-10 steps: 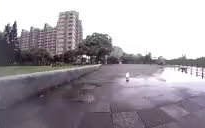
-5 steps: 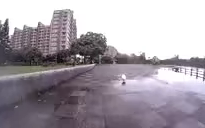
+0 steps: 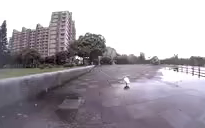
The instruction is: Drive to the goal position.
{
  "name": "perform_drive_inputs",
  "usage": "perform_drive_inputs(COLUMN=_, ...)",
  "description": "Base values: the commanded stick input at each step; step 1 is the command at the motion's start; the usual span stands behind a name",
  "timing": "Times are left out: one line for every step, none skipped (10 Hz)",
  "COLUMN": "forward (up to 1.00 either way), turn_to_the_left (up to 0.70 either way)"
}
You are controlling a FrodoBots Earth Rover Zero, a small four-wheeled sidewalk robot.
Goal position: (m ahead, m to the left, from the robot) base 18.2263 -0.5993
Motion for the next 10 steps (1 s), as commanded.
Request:
perform_drive_inputs(forward=1.00, turn_to_the_left=-0.01)
perform_drive_inputs(forward=1.00, turn_to_the_left=-0.01)
perform_drive_inputs(forward=1.00, turn_to_the_left=-0.01)
perform_drive_inputs(forward=1.00, turn_to_the_left=-0.01)
perform_drive_inputs(forward=0.14, turn_to_the_left=0.00)
perform_drive_inputs(forward=0.00, turn_to_the_left=0.00)
perform_drive_inputs(forward=0.00, turn_to_the_left=0.00)
perform_drive_inputs(forward=0.00, turn_to_the_left=0.00)
perform_drive_inputs(forward=0.00, turn_to_the_left=0.00)
perform_drive_inputs(forward=0.00, turn_to_the_left=0.00)
